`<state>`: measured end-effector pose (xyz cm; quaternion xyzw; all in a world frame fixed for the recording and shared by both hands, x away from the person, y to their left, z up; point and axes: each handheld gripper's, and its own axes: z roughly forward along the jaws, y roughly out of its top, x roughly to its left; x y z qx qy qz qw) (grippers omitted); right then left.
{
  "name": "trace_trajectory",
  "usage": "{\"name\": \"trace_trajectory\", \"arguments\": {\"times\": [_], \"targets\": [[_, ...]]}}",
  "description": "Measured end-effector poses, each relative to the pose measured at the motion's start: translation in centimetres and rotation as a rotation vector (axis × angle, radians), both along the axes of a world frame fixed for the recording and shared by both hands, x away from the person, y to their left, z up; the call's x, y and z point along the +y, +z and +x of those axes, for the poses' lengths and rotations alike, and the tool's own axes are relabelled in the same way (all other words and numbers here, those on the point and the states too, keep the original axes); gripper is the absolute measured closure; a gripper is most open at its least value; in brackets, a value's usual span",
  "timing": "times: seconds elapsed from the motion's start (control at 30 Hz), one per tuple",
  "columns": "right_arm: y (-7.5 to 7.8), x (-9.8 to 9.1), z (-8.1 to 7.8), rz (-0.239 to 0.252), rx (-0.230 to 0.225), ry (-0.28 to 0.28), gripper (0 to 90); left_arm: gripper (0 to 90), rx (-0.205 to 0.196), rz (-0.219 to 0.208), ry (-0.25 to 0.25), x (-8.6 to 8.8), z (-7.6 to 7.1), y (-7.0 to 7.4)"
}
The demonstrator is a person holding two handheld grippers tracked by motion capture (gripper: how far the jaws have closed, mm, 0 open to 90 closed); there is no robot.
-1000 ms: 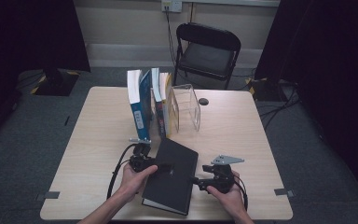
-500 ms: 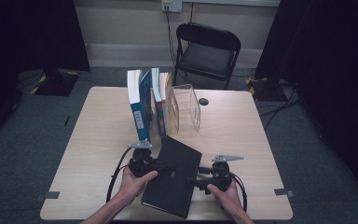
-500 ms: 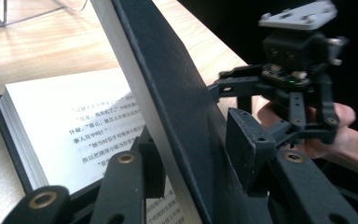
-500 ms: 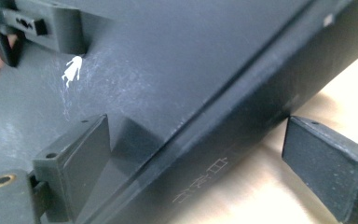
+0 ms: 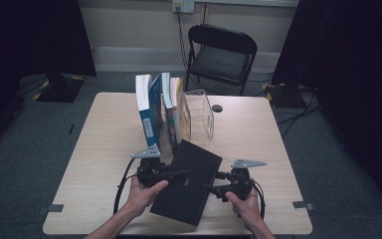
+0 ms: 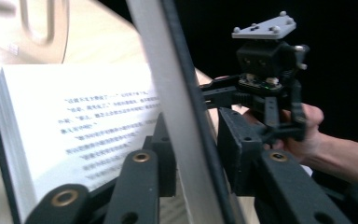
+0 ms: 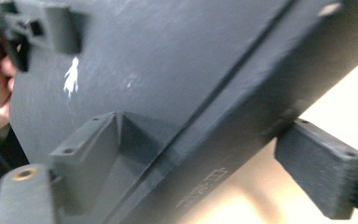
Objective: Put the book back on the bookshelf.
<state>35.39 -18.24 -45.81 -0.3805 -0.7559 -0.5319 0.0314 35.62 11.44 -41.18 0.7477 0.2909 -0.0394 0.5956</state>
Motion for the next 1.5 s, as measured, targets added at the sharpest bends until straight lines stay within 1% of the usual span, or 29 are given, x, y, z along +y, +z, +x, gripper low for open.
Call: {"name": "trace_trajectory", "arguments": {"times": [0.1, 0.17, 0.2, 0.27, 0.3, 0.33, 0.37, 0.5, 0.57, 0.63, 0.67, 0.73, 0.77, 0.8, 0.87, 0.9, 0.93, 1.0, 1.03, 1.07, 1.1, 1.13, 1.17, 1.2, 1.3, 1.33, 1.4, 1.43, 1.5], "targets": [[1.7, -0.4, -0.1, -0.013, -0.091, -0.019, 20.6, 73.1, -0.064, 0.002, -0.007, 0.0, -0.6, 1.1], [2.6, -0.3, -0.5, -0.044, -0.157, -0.029, 22.7, 73.8, -0.067, 0.0, -0.022, 0.3, -0.6, 1.2], [2.9, -0.3, -0.6, -0.056, -0.173, -0.028, 24.7, 72.8, -0.079, 0.007, -0.017, 0.4, -0.7, 1.2], [3.0, -0.3, -0.8, -0.058, -0.191, -0.024, 27.2, 72.2, -0.084, 0.02, -0.028, 0.8, -0.8, 1.1], [3.1, -0.3, -0.9, -0.056, -0.196, -0.02, 28.2, 72.1, -0.084, 0.02, -0.028, 0.8, -0.8, 1.1], [3.2, -0.3, -1.0, -0.054, -0.203, -0.014, 28.8, 72.2, -0.098, 0.036, -0.037, 1.1, -1.3, 1.3], [3.3, -0.2, -1.0, -0.052, -0.209, -0.01, 28.8, 72.5, -0.096, 0.042, -0.043, 1.3, -1.6, 1.4], [3.6, 0.3, -1.6, -0.043, -0.234, 0.006, 27.1, 74.1, -0.109, 0.045, -0.065, 2.0, -2.6, 1.5], [3.4, 1.0, -1.6, -0.034, -0.218, 0.032, 21.9, 74.3, -0.127, 0.067, -0.063, 2.1, -3.2, 1.8], [2.8, 2.1, -1.7, -0.049, -0.2, 0.076, 15.5, 74.3, -0.135, 0.07, -0.065, 2.2, -3.4, 1.8], [2.2, 2.8, -1.6, -0.052, -0.17, 0.12, 13.4, 74.4, -0.133, 0.07, -0.067, 2.3, -3.4, 1.8], [1.7, 3.2, -1.4, -0.042, -0.141, 0.153, 14.6, 74.5, -0.125, 0.065, -0.068, 2.4, -3.2, 1.7], [1.8, 3.2, -1.4, -0.05, -0.139, 0.158, 15.1, 74.7, -0.121, 0.068, -0.076, 2.4, -3.0, 1.7], [2.0, 3.2, -1.4, -0.07, -0.146, 0.161, 16.6, 74.7, -0.118, 0.061, -0.067, 2.4, -3.0, 1.7], [2.2, 3.1, -1.6, -0.089, -0.169, 0.157, 18.8, 74.7, -0.116, 0.056, -0.073, 2.5, -2.7, 1.6], [2.4, 3.1, -1.7, -0.107, -0.194, 0.148, 20.8, 74.1, -0.117, 0.057, -0.058, 2.4, -2.7, 1.6], [2.7, 3.0, -1.9, -0.131, -0.22, 0.139, 22.9, 73.3, -0.128, 0.062, -0.059, 2.4, -2.6, 1.6], [3.5, 2.7, -2.0, -0.169, -0.279, 0.114, 27.0, 70.4, -0.149, 0.084, -0.039, 2.1, -2.6, 1.6], [3.6, 2.6, -2.0, -0.172, -0.289, 0.105, 27.5, 69.8, -0.157, 0.095, -0.043, 1.8, -2.6, 1.5], [3.7, 2.4, -2.0, -0.186, -0.302, 0.095, 27.8, 69.0, -0.17, 0.11, -0.031, 1.6, -2.5, 1.5], [3.7, 2.4, -2.0, -0.186, -0.302, 0.095, 27.8, 66.9, -0.17, 0.11, -0.031, 1.6, -2.5, 1.5], [3.8, 2.3, -2.1, -0.2, -0.318, 0.083, 28.7, 66.9, -0.189, 0.13, -0.017, 1.2, -2.5, 1.3], [4.0, 2.1, -2.1, -0.211, -0.325, 0.073, 30.4, 64.3, -0.193, 0.146, -0.004, 1.1, -2.4, 1.1], [4.0, 1.9, -2.2, -0.204, -0.336, 0.066, 34.2, 59.4, -0.171, 0.137, -0.001, 1.2, -2.1, 0.8], [4.0, 1.9, -2.3, -0.194, -0.34, 0.076, 37.0, 56.7, -0.158, 0.141, -0.01, 1.7, -2.0, 0.5], [4.0, 1.8, -2.5, -0.173, -0.341, 0.093, 39.0, 55.0, -0.142, 0.139, -0.012, 2.0, -2.2, 0.3], [3.9, 1.9, -2.6, -0.161, -0.338, 0.098, 39.6, 52.6, -0.136, 0.143, -0.01, 2.2, -2.3, 0.2], [3.9, 2.1, -2.8, -0.151, -0.335, 0.114, 40.4, 49.8, -0.136, 0.158, -0.003, 2.5, -2.4, -0.1], [3.9, 2.4, -2.9, -0.146, -0.332, 0.127, 39.3, 48.4, -0.128, 0.157, -0.011, 2.9, -2.6, -0.2]]}}
